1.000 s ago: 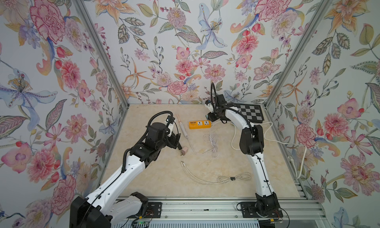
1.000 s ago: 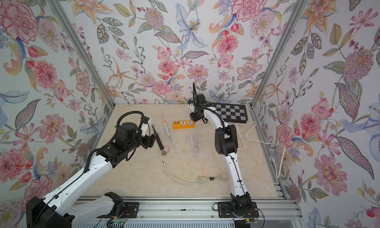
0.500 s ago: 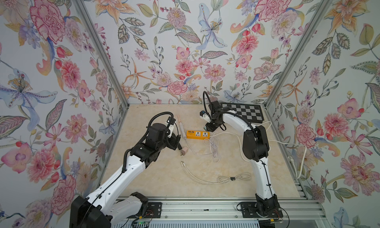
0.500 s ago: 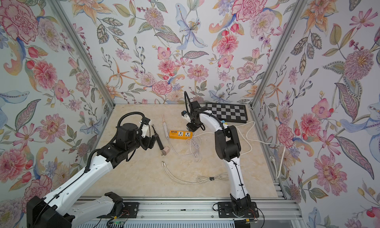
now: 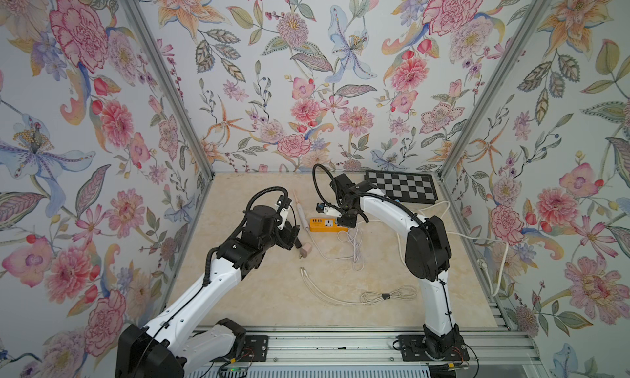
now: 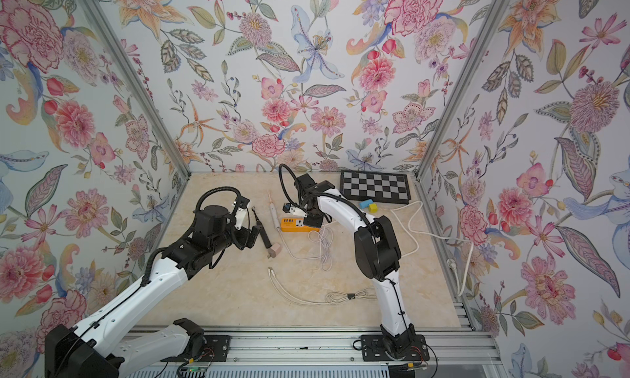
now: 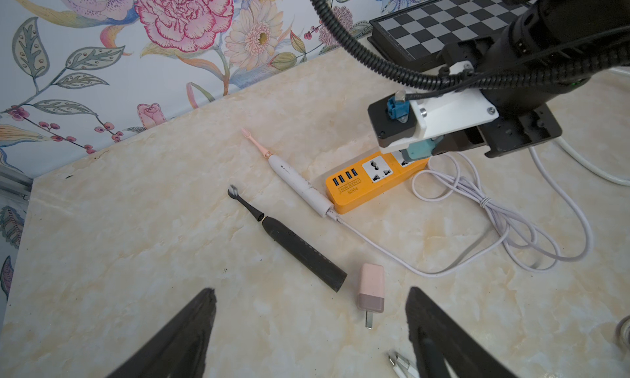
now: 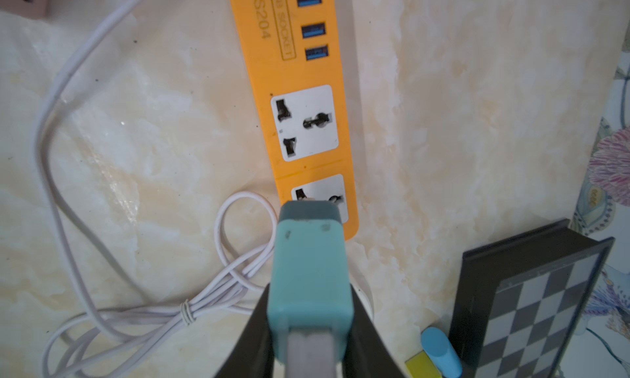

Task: Charge the electric toothbrush
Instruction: Move the socket to the center of the board, then insert the plug into the socket.

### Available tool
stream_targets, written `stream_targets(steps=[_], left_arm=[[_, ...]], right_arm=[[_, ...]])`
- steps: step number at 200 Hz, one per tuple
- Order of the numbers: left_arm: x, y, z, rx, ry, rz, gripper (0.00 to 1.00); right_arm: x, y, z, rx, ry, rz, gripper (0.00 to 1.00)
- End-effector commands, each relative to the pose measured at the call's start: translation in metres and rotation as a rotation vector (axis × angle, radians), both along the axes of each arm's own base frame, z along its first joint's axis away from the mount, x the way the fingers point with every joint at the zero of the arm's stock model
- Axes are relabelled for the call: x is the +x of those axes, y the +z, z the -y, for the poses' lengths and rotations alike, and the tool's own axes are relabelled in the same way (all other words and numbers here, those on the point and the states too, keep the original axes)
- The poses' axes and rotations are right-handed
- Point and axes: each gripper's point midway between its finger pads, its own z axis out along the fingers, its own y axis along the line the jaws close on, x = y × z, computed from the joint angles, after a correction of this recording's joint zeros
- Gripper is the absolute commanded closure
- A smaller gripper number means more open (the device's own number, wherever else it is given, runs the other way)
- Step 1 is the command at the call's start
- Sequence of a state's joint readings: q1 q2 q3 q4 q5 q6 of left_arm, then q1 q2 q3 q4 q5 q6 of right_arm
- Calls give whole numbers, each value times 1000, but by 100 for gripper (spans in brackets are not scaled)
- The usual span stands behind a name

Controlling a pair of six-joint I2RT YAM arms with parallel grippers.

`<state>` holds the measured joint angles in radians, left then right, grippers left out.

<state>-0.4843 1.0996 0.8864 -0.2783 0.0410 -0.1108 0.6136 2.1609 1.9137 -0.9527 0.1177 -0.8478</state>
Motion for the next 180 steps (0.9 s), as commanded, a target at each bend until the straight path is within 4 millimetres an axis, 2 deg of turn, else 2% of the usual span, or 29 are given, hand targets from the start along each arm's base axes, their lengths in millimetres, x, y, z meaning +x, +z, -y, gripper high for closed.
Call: stream_targets(steps=[1, 68, 87, 116, 148, 180], left_arm=[[-1, -9, -7, 33, 6, -13, 12], [-1, -11, -6, 24, 0, -21, 11], [0, -11, -7, 23, 3, -24, 11], [-1, -12, -6, 18, -4, -28, 11], [-1, -10, -7, 15, -5, -24, 10], [-3, -8, -5, 2, -15, -23, 7]], right_arm=[[0, -6, 16, -88, 95, -46, 85], [8, -20, 7, -120, 164, -70, 84], [1, -21, 1, -100, 184, -104, 85], [-11, -27, 5, -123, 196, -161, 85], [-27, -24, 5, -115, 202, -217, 86], [-19, -26, 2, -136, 206, -193, 86]])
